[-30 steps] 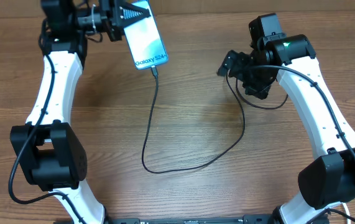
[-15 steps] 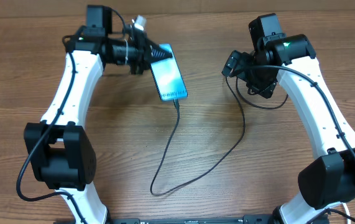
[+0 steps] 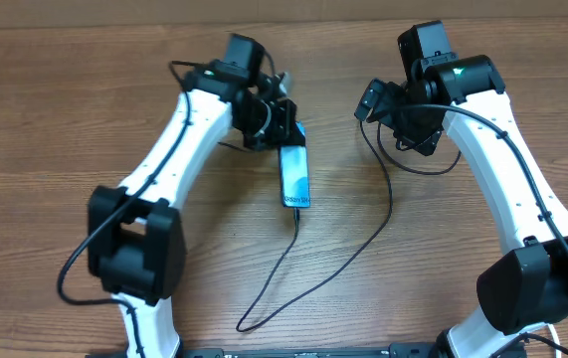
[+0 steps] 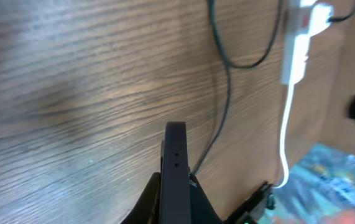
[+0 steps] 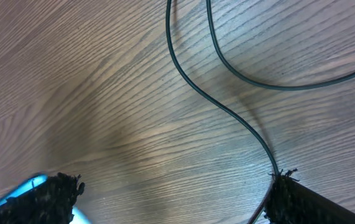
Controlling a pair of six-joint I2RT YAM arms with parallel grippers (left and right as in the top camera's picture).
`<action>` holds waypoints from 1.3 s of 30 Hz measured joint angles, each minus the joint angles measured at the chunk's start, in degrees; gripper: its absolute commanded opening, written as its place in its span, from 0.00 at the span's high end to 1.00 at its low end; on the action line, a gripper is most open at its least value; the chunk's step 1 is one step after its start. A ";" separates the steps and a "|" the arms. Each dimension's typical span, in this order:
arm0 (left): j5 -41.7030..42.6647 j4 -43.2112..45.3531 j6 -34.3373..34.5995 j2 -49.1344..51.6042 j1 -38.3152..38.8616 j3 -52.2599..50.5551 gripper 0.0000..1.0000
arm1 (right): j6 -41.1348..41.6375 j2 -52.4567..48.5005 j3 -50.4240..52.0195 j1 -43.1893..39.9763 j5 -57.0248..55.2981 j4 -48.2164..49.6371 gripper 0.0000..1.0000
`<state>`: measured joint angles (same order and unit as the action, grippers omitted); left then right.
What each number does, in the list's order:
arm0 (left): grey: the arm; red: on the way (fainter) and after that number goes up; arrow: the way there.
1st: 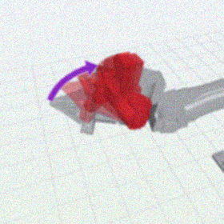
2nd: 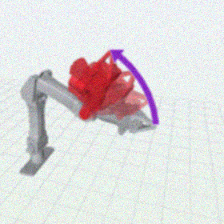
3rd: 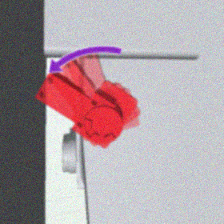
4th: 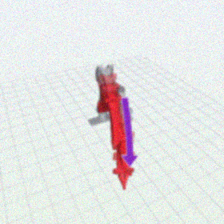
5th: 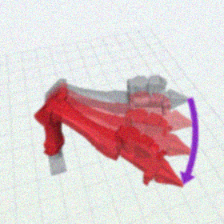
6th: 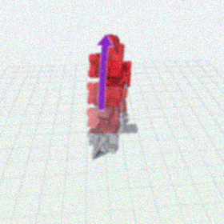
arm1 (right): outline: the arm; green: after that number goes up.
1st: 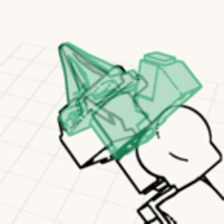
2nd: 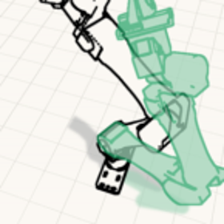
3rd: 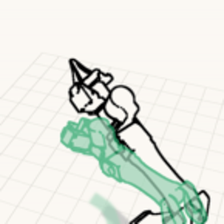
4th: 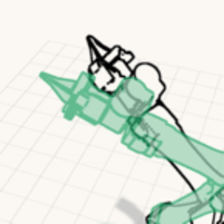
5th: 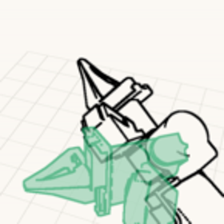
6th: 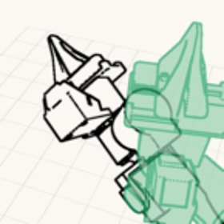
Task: Plug charger to phone and switch on socket
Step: 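Lower the plugged phone onto the table with the left gripper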
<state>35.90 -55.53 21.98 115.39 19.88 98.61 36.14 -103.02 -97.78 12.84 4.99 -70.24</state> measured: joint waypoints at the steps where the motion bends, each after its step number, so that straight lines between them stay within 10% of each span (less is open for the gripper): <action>1: -0.48 0.07 -0.07 1.05 0.55 0.00 0.96 | 0.00 0.00 -0.02 0.00 -0.02 -0.04 0.00; 39: -5.38 3.76 3.13 10.64 0.61 0.00 0.95 | 0.00 0.00 -0.02 0.00 -0.09 -0.46 0.00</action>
<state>30.52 -51.77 25.10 126.04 20.49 98.61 36.14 -103.02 -97.80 12.84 4.91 -70.70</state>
